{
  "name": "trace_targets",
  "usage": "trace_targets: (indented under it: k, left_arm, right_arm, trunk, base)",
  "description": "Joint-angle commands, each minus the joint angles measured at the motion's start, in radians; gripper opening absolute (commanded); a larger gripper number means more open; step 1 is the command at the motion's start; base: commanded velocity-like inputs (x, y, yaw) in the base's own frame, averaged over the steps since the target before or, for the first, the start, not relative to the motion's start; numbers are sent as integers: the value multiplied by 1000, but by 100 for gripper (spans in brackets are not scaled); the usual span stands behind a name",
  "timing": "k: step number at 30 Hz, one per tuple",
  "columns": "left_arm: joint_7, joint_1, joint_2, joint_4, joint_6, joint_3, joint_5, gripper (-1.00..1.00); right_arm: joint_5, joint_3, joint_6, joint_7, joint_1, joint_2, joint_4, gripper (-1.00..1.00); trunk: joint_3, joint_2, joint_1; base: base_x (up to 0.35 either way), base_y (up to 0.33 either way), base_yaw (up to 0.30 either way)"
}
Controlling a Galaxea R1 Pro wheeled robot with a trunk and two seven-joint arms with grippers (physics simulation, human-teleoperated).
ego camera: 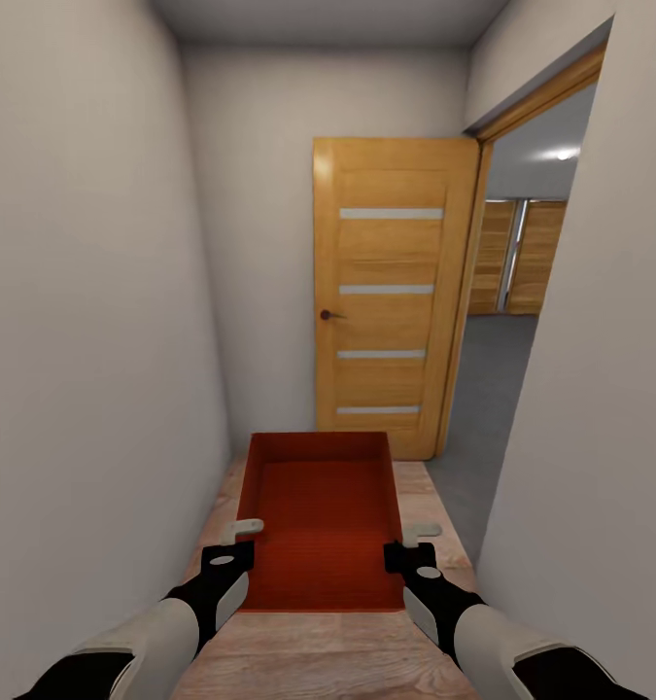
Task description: Move the two storage containers from the living room to the garage. In the garage, place one container on the floor and stack the other container on top of it (either order is fine).
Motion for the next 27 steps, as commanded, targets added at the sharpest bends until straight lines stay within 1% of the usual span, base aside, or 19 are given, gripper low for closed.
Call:
trace_targets:
  k: [1, 27]
  left_arm:
    - [5, 0, 44, 3, -2, 20, 7, -100]
    - [5, 0, 44, 3, -2, 20, 7, -100]
  right_arm:
    - [-4, -66, -43, -19, -2, -8, -2, -100]
    - [-4, -66, -44, -19, -2, -8, -2, -100]
  trunk:
    - [-1, -1, 1]
    - [-1, -1, 1]
  base:
    - [326, 0, 0]
    - [326, 0, 0]
